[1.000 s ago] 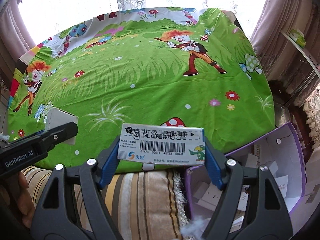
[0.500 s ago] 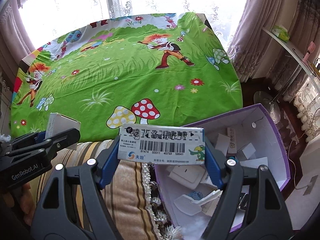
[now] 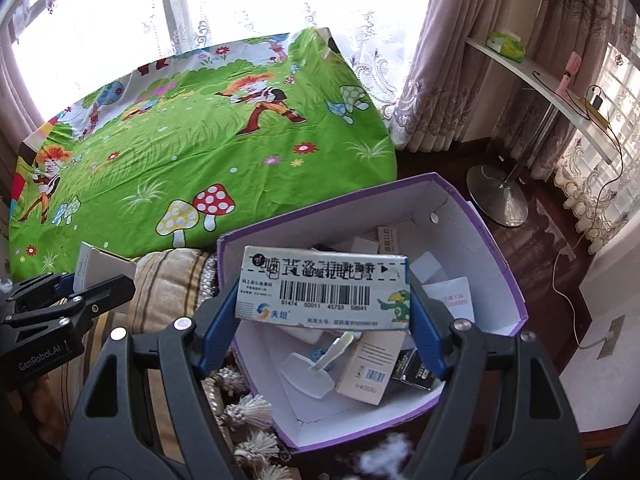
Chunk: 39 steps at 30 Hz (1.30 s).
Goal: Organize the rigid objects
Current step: 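Carry both boxes over the purple box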
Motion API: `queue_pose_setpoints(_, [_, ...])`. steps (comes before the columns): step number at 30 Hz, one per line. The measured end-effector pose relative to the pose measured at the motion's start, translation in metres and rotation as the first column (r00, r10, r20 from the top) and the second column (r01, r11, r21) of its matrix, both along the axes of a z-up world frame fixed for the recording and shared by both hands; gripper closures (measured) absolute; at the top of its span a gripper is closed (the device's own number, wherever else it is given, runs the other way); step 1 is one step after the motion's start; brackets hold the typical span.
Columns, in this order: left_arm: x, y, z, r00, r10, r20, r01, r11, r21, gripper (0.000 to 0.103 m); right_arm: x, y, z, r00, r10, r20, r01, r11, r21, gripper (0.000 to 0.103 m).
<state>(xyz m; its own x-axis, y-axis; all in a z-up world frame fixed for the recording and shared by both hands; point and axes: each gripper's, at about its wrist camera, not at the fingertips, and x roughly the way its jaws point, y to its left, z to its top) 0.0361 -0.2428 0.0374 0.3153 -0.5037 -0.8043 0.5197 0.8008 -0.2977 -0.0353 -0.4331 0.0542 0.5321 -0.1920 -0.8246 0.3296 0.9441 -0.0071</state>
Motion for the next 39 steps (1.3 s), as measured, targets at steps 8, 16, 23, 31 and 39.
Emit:
queue_pose_setpoints(8, [-0.029,-0.039,-0.002,0.993,-0.111,0.028,0.110,0.992,0.061,0.061,-0.023,-0.028,-0.013,0.997,-0.069,-0.021,0.068,0.998,-0.015,0.025])
queue_pose_setpoints(16, [-0.043,-0.064,-0.006,0.986,-0.162,0.041,0.157,0.982,0.104,0.061,-0.037,-0.050,-0.024,0.992,-0.121,-0.033,0.121,0.993,-0.012,0.025])
queue_pose_setpoints(23, [-0.045,-0.078,-0.008,0.983,-0.177,0.048,0.169,0.978,0.124,0.061,-0.039,-0.059,-0.028,0.989,-0.144,-0.034,0.144,0.989,-0.016,0.025])
queue_pose_setpoints(31, [-0.043,-0.092,-0.011,0.980,-0.192,0.049,0.183,0.973,0.139,0.060,-0.039,-0.068,-0.034,0.985,-0.169,-0.038,0.169,0.985,-0.024,0.025])
queue_pose_setpoints(39, [-0.040,-0.100,-0.014,0.981,-0.192,0.030,0.186,0.972,0.142,0.059,-0.039,-0.074,-0.036,0.983,-0.180,-0.039,0.180,0.984,-0.017,0.024])
